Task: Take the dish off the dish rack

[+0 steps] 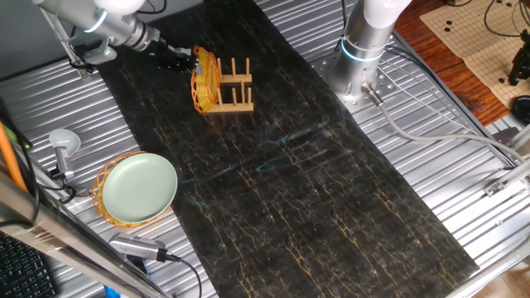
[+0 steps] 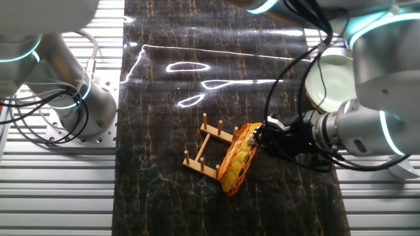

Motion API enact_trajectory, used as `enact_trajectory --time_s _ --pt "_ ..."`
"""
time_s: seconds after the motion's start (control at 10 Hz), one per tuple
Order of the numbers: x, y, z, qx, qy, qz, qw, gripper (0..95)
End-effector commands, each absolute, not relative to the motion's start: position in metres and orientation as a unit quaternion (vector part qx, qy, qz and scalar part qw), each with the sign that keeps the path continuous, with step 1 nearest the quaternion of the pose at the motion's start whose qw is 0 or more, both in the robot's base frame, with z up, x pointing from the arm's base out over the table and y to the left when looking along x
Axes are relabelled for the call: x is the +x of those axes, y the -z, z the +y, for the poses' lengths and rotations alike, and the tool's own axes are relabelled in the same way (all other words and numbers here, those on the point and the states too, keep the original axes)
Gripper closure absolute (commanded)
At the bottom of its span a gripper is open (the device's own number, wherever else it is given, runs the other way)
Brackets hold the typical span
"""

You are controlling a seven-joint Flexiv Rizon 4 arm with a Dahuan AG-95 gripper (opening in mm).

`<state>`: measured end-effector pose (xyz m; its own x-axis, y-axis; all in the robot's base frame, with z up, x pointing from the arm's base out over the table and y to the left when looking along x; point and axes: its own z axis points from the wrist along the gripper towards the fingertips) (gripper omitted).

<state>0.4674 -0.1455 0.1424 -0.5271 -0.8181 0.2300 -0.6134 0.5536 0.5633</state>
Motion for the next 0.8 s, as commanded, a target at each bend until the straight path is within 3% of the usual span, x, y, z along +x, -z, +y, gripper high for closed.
enact_trajectory --time_s 0.1,0.8 --pt "0.4658 -0.1433 -0.1459 0.419 0.225 -0.847 0.238 95.0" --pt "0.4655 -0.1439 -0.1462 0.409 0.252 -0.844 0.238 95.0"
